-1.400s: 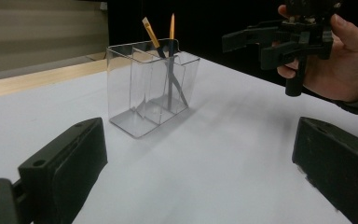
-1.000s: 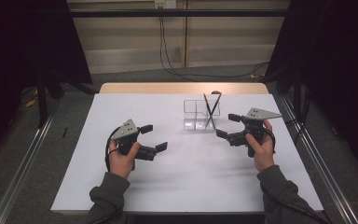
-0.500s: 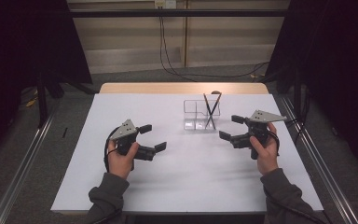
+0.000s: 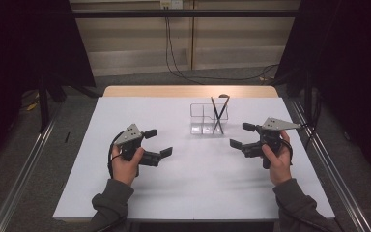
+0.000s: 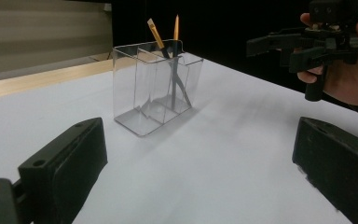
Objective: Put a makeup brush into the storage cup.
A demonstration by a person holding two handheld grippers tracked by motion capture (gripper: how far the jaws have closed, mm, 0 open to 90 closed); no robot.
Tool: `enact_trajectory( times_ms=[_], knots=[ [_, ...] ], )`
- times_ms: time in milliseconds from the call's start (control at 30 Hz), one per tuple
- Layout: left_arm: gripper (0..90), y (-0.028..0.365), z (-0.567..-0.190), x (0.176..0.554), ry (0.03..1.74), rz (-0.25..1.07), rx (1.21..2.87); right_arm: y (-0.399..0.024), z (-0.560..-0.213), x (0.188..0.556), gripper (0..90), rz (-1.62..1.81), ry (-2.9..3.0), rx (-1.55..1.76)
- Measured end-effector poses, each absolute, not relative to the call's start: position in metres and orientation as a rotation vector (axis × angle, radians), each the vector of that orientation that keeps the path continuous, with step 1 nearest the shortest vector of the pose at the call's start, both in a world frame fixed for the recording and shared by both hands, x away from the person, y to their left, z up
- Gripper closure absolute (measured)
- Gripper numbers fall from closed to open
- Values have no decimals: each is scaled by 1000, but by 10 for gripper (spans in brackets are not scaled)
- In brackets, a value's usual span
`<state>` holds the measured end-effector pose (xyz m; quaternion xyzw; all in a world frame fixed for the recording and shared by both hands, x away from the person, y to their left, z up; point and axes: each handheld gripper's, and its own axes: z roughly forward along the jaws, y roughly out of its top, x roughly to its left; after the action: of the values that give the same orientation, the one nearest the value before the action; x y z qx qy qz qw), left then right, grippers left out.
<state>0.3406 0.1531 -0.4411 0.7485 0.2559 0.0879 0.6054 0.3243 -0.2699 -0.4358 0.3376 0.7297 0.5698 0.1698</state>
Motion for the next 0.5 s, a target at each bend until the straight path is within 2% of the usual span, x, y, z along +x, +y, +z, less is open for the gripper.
enact_trajectory(
  times_ms=[500],
  knots=[
    [26,156,-441,341,602,206,1722,-273,-434,315,65,1618,2081,963]
  ],
)
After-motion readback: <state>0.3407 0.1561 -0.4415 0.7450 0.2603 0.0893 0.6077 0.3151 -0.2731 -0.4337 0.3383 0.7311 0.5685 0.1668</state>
